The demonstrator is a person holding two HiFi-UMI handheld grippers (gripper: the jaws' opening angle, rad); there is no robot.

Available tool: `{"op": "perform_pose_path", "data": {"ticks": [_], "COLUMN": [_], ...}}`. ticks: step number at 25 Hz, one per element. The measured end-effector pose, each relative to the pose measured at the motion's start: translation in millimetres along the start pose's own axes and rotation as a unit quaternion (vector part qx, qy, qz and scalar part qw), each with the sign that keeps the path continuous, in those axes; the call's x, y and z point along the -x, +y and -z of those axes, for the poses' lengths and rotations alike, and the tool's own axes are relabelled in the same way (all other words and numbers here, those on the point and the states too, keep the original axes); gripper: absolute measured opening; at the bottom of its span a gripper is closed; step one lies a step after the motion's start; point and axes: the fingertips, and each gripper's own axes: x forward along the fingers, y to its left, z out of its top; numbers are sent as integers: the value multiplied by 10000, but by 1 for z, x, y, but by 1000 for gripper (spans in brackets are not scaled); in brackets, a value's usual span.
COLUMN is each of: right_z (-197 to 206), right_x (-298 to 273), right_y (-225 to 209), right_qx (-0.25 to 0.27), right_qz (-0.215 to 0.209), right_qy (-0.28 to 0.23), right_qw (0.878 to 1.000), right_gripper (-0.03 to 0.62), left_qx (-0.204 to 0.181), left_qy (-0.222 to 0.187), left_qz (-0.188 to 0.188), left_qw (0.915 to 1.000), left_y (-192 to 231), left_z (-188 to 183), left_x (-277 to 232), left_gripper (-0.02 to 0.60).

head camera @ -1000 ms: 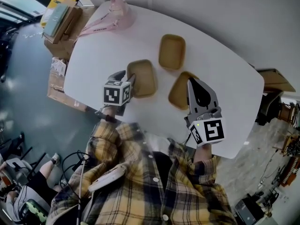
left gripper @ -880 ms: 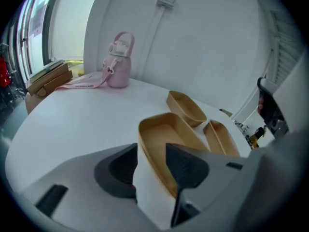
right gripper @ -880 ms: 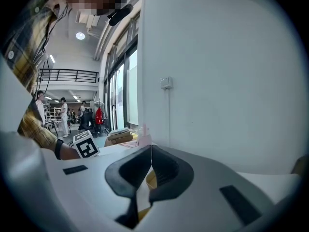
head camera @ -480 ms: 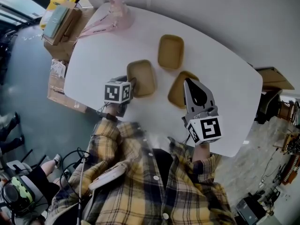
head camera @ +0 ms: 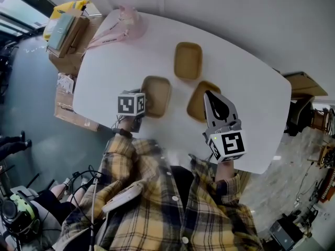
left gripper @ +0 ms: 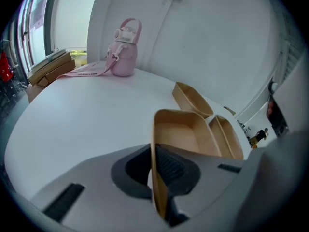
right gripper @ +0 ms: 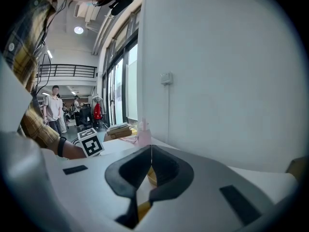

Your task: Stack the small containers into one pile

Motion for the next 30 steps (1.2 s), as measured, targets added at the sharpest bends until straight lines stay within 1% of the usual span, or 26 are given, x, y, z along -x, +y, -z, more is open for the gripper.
{"op": "perform_pose_path", "data": {"ticks": [8, 16, 19, 25, 30], "right_z": [5, 6, 5, 6, 14], "right_x": [1, 3, 5, 6, 6], "right_y": [7, 3, 0, -8, -18], "right_qx": [10, -69, -62, -83, -200], "right_qz": [-20, 81, 143, 199, 266], "right_qy": [115, 120, 144, 168, 234], "right_qw": [9999, 9999, 9998, 9996, 9992], "right_gripper": [15, 15, 15, 15, 15], "left_qx": [-254, -599, -714, -584, -145], "left_qy": [-233, -728, -838, -980, -1162], "left_qz": [112, 429, 489, 559, 592], "left_qw": [9993, 9946, 9927, 9919, 9914], "left_y": [-15, -54, -71, -93, -99], "left_z": [-17, -66, -87, -133, -166], "left_x": [7, 24, 27, 20, 5], "left_gripper": [21, 20, 20, 20, 20]}}
